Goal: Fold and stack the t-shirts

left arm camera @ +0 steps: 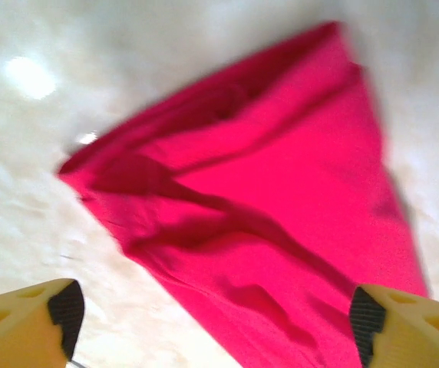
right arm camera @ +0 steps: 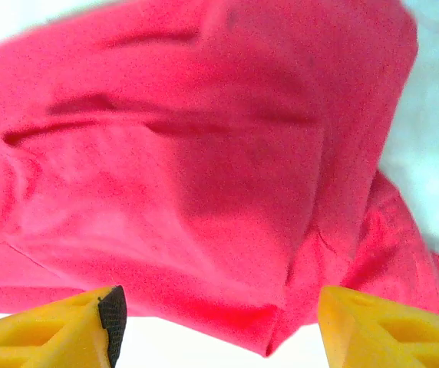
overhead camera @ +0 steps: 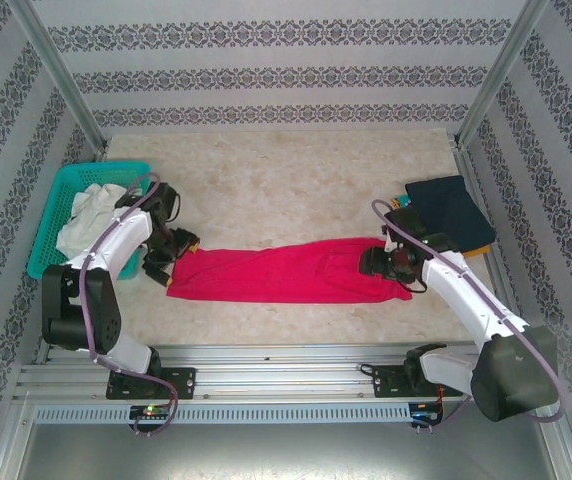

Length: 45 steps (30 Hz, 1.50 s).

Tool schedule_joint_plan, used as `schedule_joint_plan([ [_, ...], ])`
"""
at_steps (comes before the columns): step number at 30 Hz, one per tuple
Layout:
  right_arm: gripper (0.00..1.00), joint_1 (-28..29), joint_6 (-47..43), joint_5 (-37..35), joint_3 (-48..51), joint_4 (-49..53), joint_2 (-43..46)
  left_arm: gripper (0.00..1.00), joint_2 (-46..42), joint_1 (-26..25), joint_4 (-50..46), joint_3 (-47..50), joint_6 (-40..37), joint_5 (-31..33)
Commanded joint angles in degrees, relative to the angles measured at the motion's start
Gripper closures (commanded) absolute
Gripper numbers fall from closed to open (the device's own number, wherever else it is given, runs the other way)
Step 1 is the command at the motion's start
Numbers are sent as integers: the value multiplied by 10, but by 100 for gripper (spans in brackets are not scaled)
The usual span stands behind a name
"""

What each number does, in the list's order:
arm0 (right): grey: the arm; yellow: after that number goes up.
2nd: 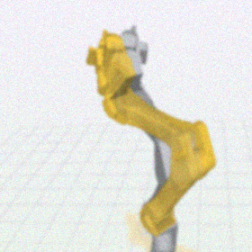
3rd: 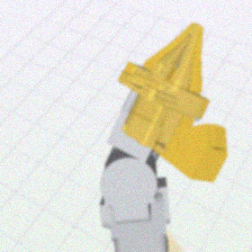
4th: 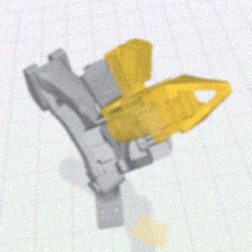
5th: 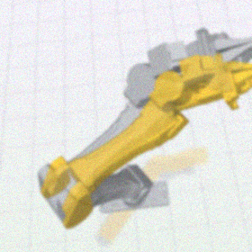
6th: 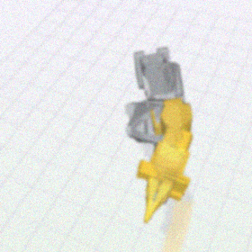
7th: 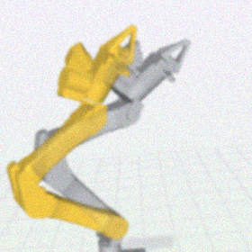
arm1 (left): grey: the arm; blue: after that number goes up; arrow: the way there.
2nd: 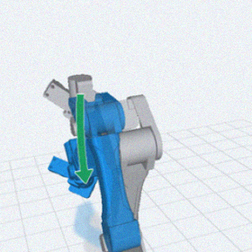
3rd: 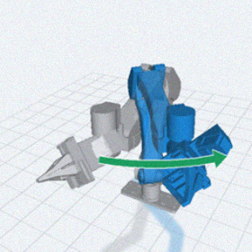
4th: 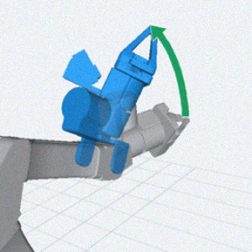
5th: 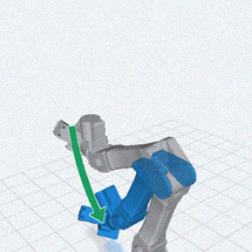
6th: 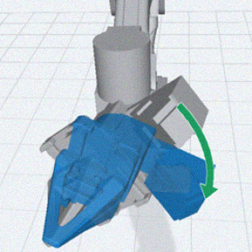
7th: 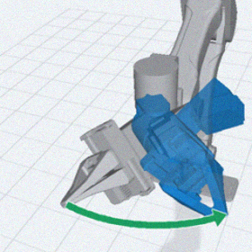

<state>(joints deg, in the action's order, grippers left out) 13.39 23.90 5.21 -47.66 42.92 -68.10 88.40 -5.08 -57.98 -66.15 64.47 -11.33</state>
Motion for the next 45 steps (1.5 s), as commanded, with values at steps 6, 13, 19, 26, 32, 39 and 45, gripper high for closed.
schedule_joint_plan([
  [6, 34, 8, 49, -16, -79, -19, -104, 10, 91, -73, 89, -43, 21, -36],
  [13, 44, 11, 85, -34, -82, -13, -166, 12, 109, -49, 132, 35, 17, -28],
  [19, 48, 2, 86, -22, -89, -11, -227, 13, 108, -39, 159, 104, 17, -32],
  [26, 54, 1, 72, 0, -143, -54, -316, 12, 106, -38, 166, 136, 17, -32],
  [32, 45, -11, 33, 37, -257, -68, -401, 12, 89, -37, 166, 157, 22, -35],
  [39, 28, -29, 39, -17, -204, -98, -285, 12, 82, -38, 156, 141, 21, -29],
  [45, 12, -97, 69, 3, -85, -120, -223, 12, 88, -37, 153, 121, 16, -28],
])
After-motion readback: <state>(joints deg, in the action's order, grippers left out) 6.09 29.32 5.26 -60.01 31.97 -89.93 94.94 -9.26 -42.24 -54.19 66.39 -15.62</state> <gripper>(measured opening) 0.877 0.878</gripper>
